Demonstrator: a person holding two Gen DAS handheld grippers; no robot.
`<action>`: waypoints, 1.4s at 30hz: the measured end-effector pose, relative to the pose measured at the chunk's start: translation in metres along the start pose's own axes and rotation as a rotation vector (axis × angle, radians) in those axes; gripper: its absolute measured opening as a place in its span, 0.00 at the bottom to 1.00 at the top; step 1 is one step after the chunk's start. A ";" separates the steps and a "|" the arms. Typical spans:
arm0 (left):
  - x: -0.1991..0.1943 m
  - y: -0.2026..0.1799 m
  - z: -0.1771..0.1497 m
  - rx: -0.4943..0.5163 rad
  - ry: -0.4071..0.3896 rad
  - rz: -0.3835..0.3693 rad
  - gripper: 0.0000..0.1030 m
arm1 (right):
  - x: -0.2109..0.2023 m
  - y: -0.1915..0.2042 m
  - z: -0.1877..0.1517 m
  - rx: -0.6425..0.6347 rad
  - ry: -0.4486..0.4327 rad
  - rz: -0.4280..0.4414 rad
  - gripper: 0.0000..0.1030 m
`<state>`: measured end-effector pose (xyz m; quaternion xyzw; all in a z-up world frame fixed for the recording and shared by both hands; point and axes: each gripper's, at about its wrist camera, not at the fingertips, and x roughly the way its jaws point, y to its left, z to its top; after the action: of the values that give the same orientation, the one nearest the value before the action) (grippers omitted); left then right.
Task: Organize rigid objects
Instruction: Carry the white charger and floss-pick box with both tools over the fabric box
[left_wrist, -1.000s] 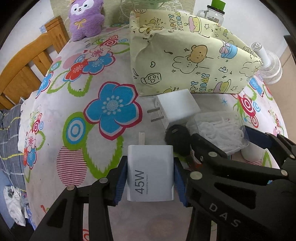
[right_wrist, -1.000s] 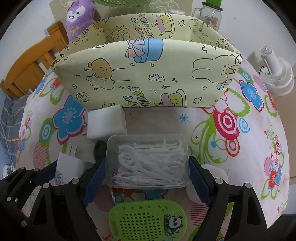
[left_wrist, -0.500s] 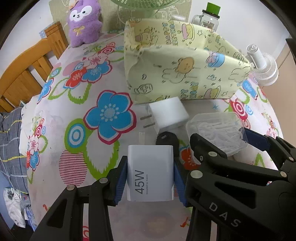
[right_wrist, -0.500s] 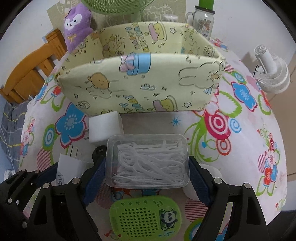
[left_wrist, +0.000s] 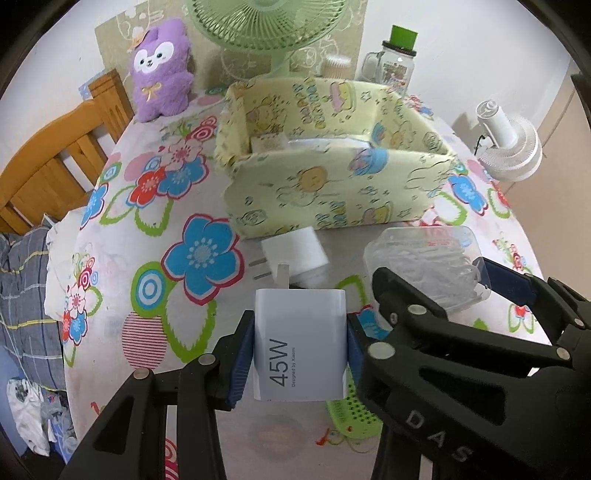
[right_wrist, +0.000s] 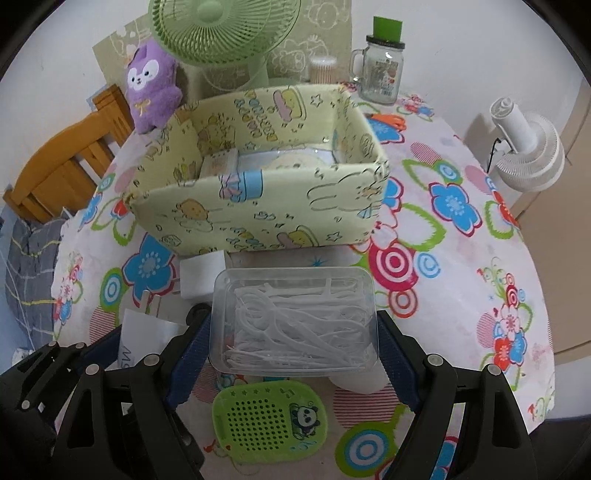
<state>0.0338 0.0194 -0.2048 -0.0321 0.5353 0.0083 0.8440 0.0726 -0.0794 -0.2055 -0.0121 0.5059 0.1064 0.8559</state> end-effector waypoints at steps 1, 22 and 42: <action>-0.002 -0.002 0.001 0.002 -0.004 0.001 0.47 | -0.003 -0.001 0.001 0.001 -0.004 -0.004 0.83; -0.045 -0.035 0.020 -0.007 -0.076 0.015 0.47 | -0.052 -0.030 0.021 0.002 -0.061 0.018 0.83; -0.078 -0.053 0.042 -0.015 -0.154 0.040 0.47 | -0.092 -0.041 0.045 -0.038 -0.129 0.039 0.83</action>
<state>0.0406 -0.0293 -0.1142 -0.0271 0.4691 0.0315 0.8822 0.0767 -0.1294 -0.1074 -0.0119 0.4475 0.1331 0.8842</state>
